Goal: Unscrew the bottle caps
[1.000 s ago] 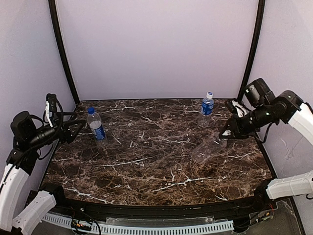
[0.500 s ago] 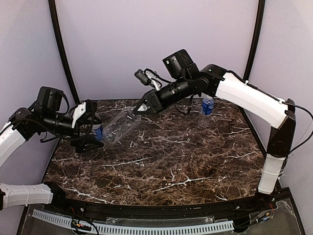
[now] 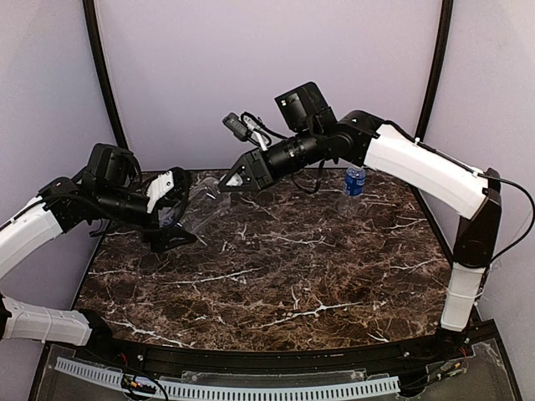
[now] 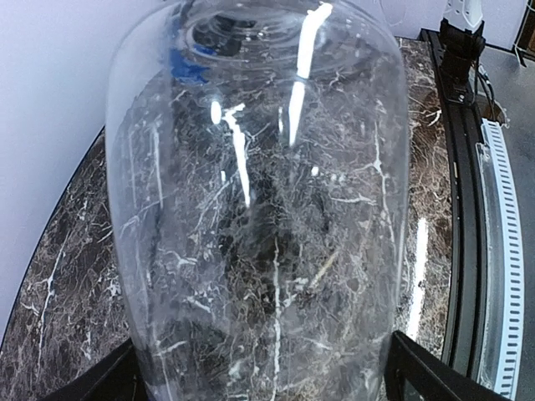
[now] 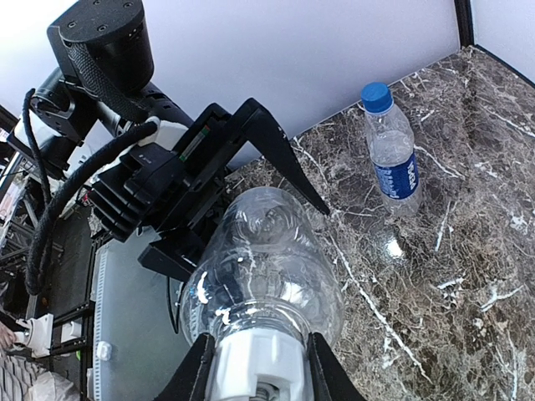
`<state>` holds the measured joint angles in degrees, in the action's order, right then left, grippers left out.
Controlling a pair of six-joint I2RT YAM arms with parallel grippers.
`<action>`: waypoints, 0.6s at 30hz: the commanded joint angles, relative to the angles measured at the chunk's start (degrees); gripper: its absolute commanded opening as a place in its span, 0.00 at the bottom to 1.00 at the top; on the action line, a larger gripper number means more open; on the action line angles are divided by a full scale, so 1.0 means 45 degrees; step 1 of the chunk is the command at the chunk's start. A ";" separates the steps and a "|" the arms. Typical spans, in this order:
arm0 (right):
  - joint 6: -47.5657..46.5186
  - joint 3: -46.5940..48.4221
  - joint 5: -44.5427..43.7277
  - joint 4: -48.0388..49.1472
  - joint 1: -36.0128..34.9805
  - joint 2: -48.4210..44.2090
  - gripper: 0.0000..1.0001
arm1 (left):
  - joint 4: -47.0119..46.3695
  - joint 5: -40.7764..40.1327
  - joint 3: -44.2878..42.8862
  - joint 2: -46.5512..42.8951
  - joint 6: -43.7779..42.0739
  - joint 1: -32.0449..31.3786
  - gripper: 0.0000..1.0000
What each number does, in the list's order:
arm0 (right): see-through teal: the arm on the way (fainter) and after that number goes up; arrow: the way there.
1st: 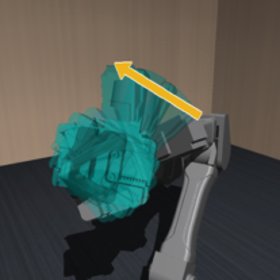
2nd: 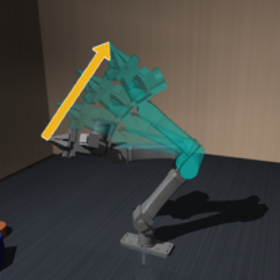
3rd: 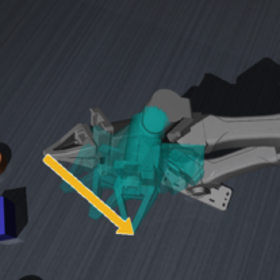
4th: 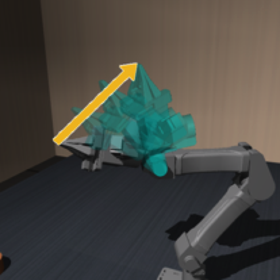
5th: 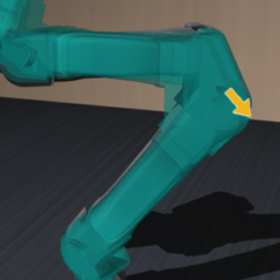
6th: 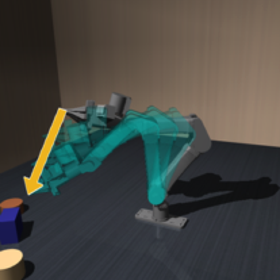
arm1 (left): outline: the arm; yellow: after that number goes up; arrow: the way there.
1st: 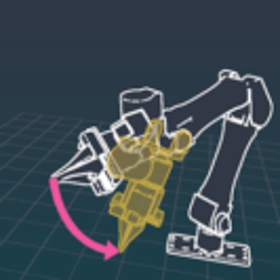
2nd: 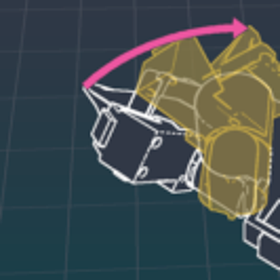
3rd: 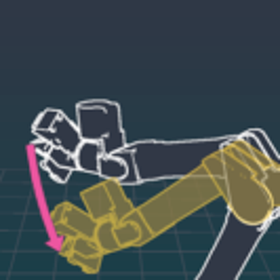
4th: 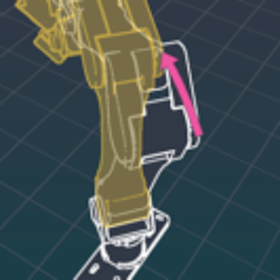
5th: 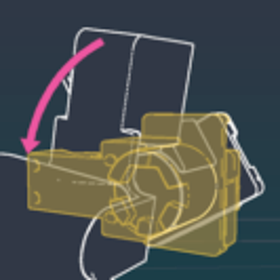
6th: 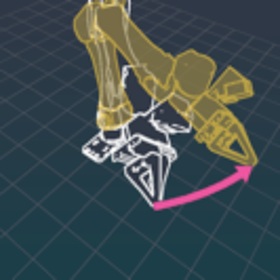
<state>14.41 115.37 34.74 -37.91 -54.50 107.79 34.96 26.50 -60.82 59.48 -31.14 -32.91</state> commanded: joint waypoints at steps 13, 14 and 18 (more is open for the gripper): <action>0.0496 -0.0355 -0.0258 0.1068 -0.0060 -0.0387 0.55 | -0.1270 -0.0219 0.0376 -0.0064 0.1592 -0.0246 0.54; 0.0723 -0.0388 -0.0477 0.1067 -0.0016 -0.0463 0.62 | -0.1388 -0.0369 0.0393 -0.0079 0.1617 -0.0246 0.54; 0.2574 -0.0801 -0.1501 0.1074 0.0277 -0.0837 0.76 | -0.2051 -0.1751 0.0603 -0.0190 0.1532 -0.0288 0.50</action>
<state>18.37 113.73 32.86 -35.18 -54.24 107.15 29.47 24.08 -59.64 60.14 -24.82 -33.67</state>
